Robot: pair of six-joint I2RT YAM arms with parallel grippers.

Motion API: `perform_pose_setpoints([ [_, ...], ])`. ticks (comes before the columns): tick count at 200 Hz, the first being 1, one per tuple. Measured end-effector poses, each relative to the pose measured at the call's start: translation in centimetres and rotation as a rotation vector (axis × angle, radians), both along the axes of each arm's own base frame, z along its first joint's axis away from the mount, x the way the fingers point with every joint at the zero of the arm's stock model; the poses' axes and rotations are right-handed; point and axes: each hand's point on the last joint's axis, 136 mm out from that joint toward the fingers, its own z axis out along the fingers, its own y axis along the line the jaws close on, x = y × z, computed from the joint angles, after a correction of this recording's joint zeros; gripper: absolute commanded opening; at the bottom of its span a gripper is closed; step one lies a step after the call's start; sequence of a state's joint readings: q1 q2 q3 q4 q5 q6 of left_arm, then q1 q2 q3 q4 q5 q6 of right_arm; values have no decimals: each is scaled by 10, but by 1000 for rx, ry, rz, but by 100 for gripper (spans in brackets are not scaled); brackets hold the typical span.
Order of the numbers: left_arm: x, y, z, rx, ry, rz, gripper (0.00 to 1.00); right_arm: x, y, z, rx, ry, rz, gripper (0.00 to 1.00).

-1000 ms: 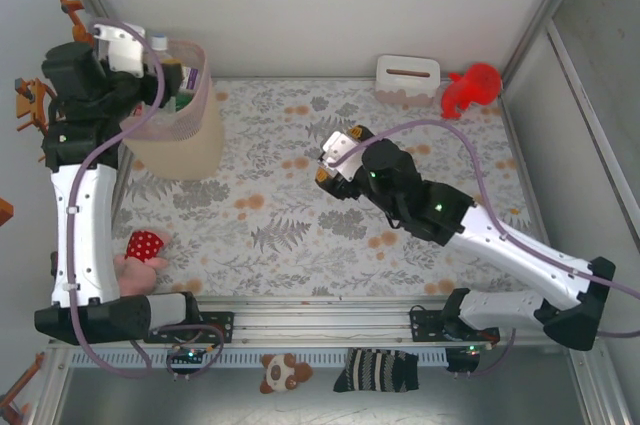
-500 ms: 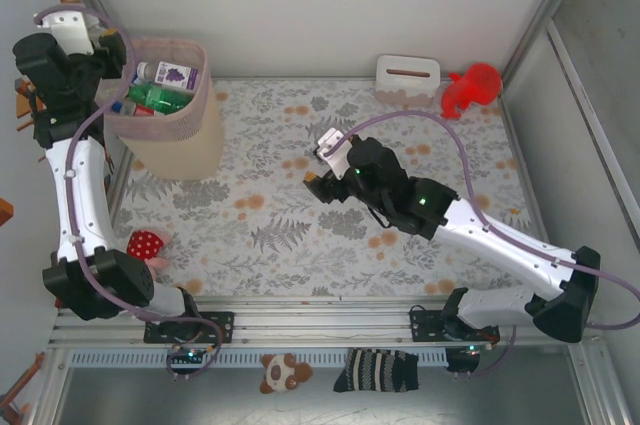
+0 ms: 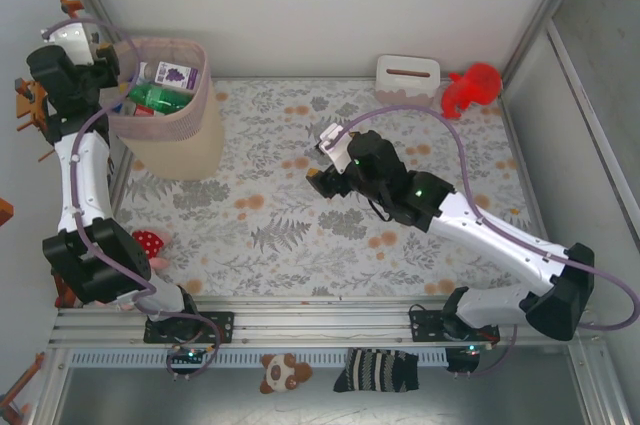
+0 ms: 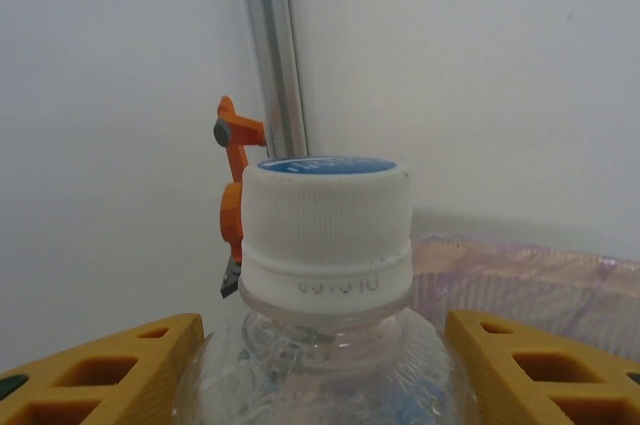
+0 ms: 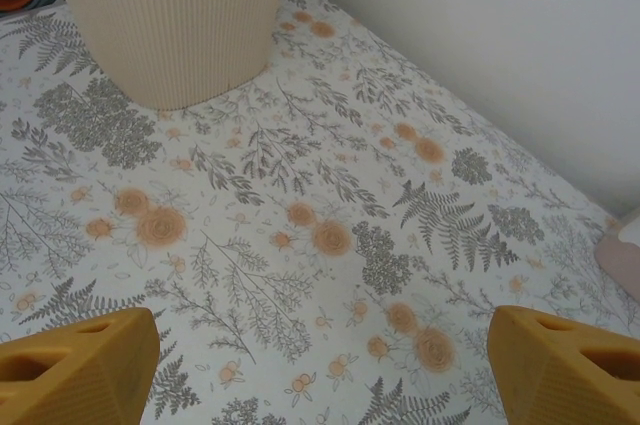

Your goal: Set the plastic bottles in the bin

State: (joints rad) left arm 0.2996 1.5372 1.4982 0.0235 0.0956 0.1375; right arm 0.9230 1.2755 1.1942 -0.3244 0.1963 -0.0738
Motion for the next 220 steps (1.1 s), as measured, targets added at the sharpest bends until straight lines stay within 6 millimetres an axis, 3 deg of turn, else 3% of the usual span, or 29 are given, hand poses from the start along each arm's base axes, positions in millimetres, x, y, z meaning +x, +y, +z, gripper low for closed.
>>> perform_pose_setpoints([
  [19,1,-1,-12,6,19,-3,39,1,0,-1,1,5,1,84],
  [117,7,4,-29,10,19,-25,43,2,0,-1,12,17,7,84],
  [143,10,5,-35,4,28,-39,54,2,-1,-1,12,17,7,84],
  [175,9,3,-33,-11,41,-59,77,2,-1,-1,12,17,7,84],
  [202,4,2,-49,-55,119,-63,86,2,-1,-1,13,17,7,84],
  [220,2,0,-46,-71,131,-69,89,2,0,-1,13,18,8,84],
])
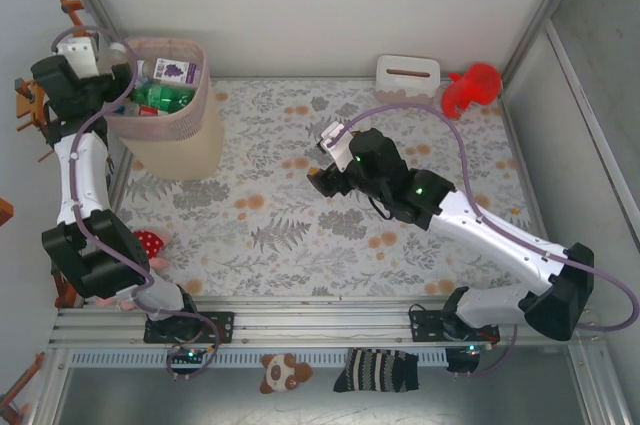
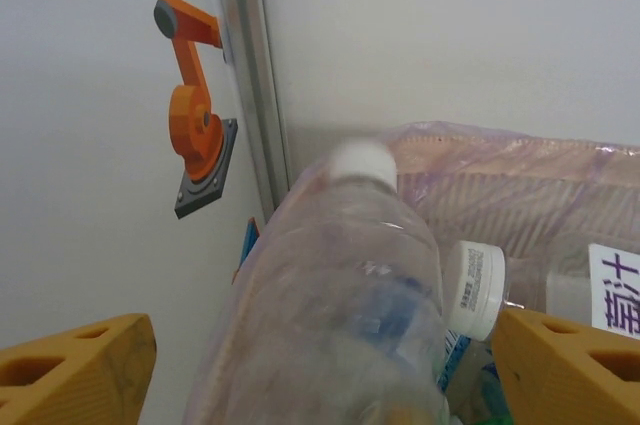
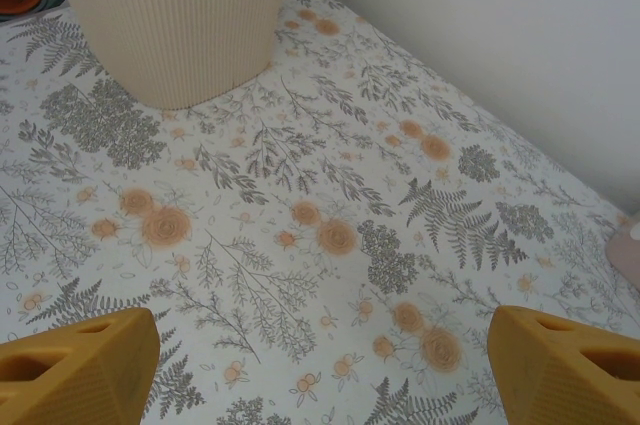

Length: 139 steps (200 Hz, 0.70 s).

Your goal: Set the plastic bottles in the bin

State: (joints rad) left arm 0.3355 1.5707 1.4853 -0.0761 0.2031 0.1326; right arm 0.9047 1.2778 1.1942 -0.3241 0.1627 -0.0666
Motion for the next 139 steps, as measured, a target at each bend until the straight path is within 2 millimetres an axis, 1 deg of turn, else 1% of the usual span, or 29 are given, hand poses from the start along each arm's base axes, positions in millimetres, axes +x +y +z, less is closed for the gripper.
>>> perform_pose_setpoints([
  [22,-1,-1,19,-1,-23,-2,89,-1,1,0,5,4,4,84],
  [40,-2,-2,37,3,-47,-3,84,-1,1,0,7,6,6,84],
  [49,-3,-2,44,1,-58,-3,78,-1,1,0,9,8,7,84],
  [62,-4,-3,53,0,-67,-2,66,-2,2,0,9,9,9,84],
  [76,-6,-4,55,2,-58,-6,55,-2,1,0,10,9,9,84],
  [85,-6,-5,55,0,-50,-12,50,-2,1,0,10,9,9,84],
  [97,-3,-5,50,-9,-33,-19,46,-2,1,0,10,9,9,84],
  [107,0,-6,41,-22,-8,-26,43,-2,1,0,10,9,9,84],
  [120,7,-5,20,-42,42,-35,41,-2,1,0,10,9,9,84],
  [139,17,-3,-18,-74,125,-39,39,-2,1,0,10,9,9,84],
])
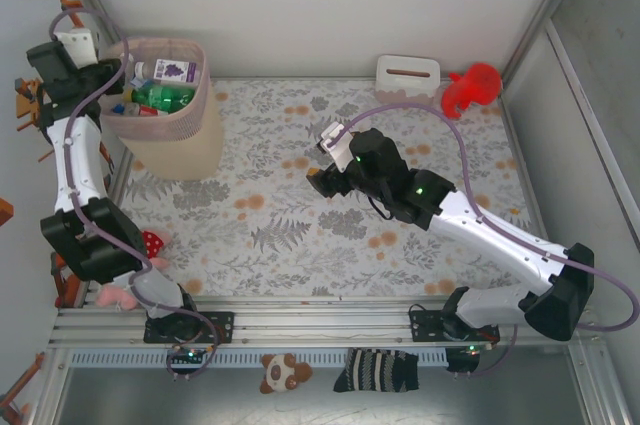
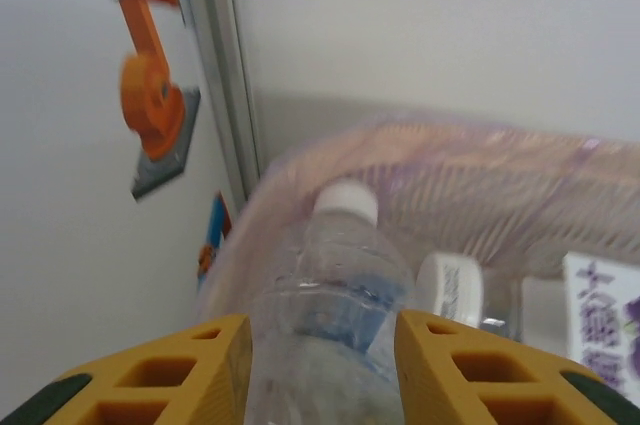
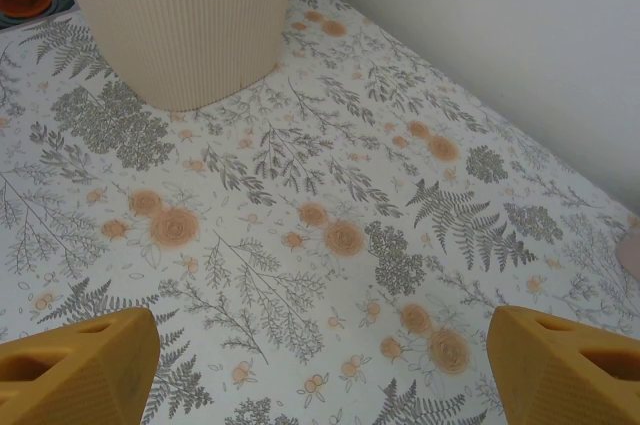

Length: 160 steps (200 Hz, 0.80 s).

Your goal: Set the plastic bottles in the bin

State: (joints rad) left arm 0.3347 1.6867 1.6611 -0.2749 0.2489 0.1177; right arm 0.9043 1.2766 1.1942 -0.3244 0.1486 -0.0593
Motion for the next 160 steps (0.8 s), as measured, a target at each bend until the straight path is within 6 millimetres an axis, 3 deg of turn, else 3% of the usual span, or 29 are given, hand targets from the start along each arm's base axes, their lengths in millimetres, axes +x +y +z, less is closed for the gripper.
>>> perform_pose_setpoints([
  [13,5,1,-18,-10,31,-7,39,0,0,0,1,0,0,84],
  [80,0,-5,-6,-38,13,-14,43,-3,-6,8,17,-6,-12,84],
  [119,-17,-19,33,-53,-45,-40,45,0,-16,6,-5,-8,-48,84],
  [160,-60,-60,91,-53,-144,-88,46,9,-45,16,5,-12,-132,84],
])
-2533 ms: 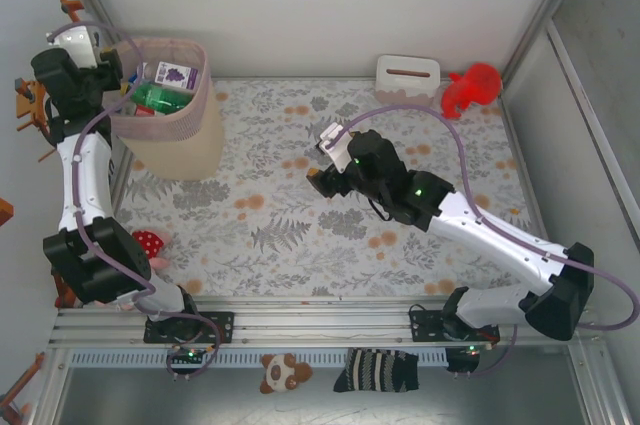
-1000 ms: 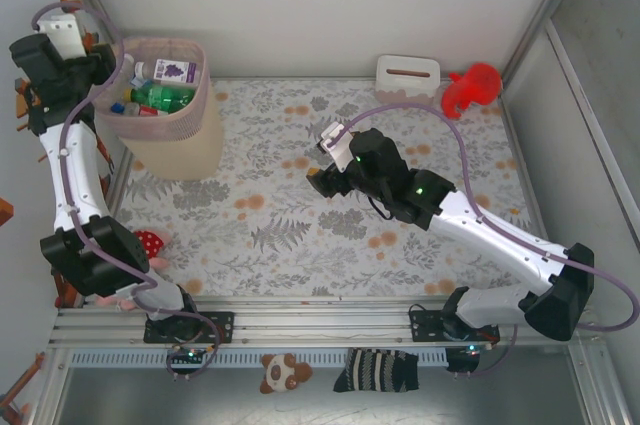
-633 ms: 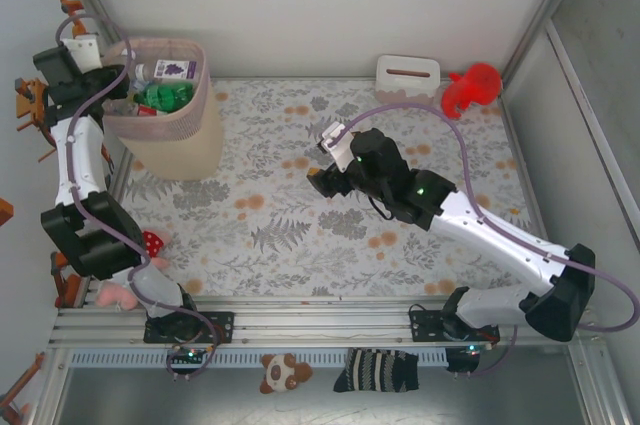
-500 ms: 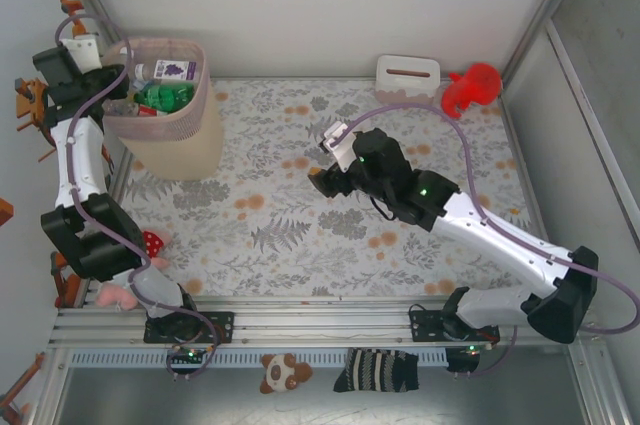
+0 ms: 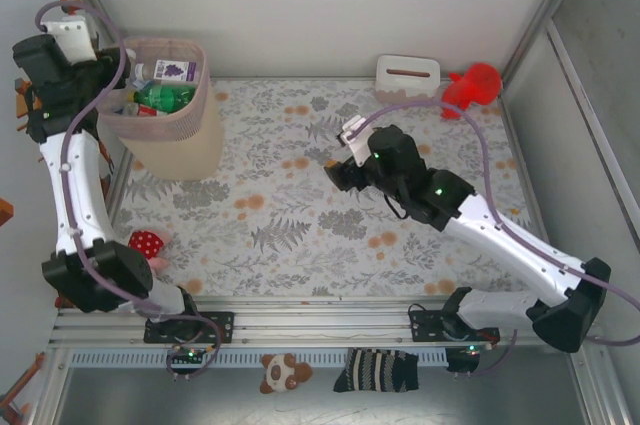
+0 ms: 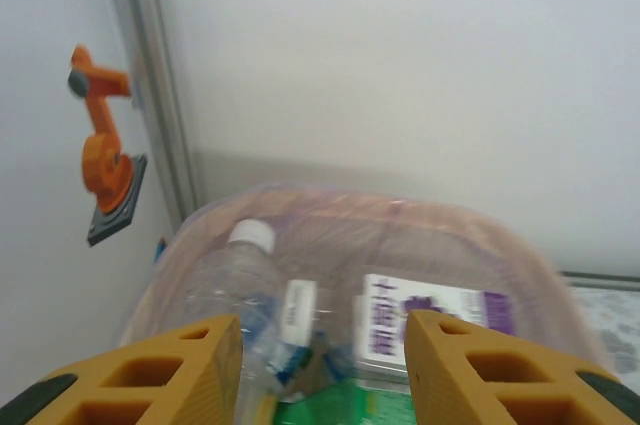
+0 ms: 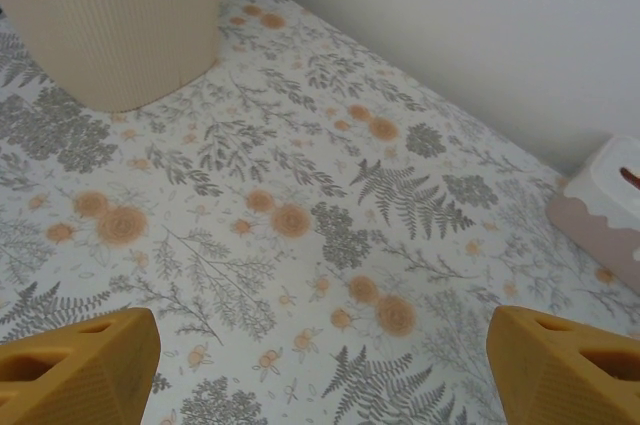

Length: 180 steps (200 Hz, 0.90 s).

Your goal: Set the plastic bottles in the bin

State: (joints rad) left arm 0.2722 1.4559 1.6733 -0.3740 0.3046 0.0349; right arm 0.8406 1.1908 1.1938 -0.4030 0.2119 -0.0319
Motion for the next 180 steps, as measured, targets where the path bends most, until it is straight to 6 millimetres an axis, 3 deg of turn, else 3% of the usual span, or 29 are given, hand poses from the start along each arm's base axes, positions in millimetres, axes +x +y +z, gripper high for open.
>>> perform_pose_setpoints([
  [18,-27,-26,11,-12,-27,-35,47,5,-20,10,30,-12,-56,85],
  [39,-57,-52,3,-39,-21,-69,49,10,-47,16,64,-21,-134,89],
  [67,-91,-74,-39,-72,47,-80,55,17,-87,4,76,-11,-261,94],
  [86,-110,-83,-74,-83,107,-66,70,21,-114,-13,69,8,-357,99],
  [136,-141,-64,-165,-91,249,109,100,22,-175,-74,-1,52,-580,100],
  [180,-144,-38,-242,-64,386,278,97,29,-222,-137,-62,86,-759,100],
])
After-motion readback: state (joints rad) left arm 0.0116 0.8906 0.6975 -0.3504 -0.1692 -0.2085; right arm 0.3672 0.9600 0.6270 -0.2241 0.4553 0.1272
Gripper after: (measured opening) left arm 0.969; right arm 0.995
